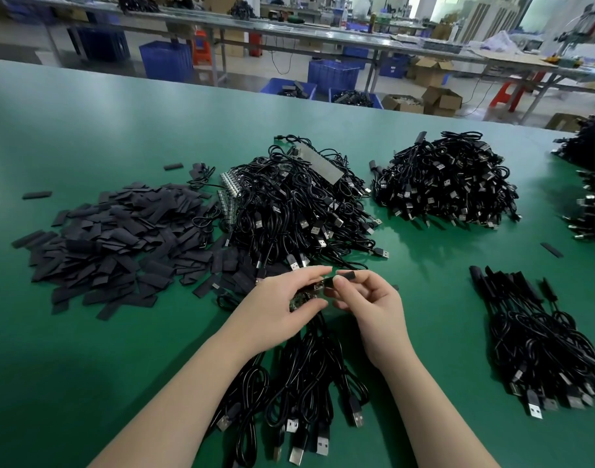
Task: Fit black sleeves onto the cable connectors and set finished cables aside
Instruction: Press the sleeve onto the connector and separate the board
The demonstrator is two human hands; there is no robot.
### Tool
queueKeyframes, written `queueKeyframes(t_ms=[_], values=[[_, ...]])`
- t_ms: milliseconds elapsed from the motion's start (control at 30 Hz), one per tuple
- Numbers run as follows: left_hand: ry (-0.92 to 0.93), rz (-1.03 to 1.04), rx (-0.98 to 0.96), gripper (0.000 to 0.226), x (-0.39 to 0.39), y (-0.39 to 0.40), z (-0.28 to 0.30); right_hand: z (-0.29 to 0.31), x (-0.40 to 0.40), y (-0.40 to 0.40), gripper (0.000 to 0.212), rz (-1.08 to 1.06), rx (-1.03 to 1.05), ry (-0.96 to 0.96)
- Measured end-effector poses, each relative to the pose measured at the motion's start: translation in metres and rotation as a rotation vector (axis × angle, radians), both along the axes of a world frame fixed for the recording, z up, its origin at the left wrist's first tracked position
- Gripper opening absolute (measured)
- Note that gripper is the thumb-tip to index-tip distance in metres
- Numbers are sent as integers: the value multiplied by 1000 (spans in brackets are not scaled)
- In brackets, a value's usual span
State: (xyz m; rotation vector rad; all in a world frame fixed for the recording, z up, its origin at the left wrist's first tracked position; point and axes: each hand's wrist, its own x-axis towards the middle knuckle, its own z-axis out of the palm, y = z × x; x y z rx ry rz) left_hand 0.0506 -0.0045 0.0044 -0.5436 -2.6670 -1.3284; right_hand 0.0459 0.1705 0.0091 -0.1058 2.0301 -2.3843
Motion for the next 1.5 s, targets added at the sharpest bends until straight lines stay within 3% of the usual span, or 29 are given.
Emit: queueKeyframes(t_ms=[233,367,500,600,900,1300,1500], values=[[163,258,47,14,0,-1,0,0,1,-3,12,4,-9,-15],[261,188,28,17,2,3,3,-2,0,-4,18,-7,6,-7],[225,195,83,22,2,4,3,1,1,-3,2,0,-64,-14],[214,261,102,19,2,5,2,1,2,-3,7,11,-64,-14],[310,207,16,15,4,8,7,1,2,-7,22,-45,-66,-4],[341,197,49,19,1,4,6,-2,2,-11,22,-23,-41,17],[280,275,76,19,4,8,5,-3,8,-19,48,-101,146,160]])
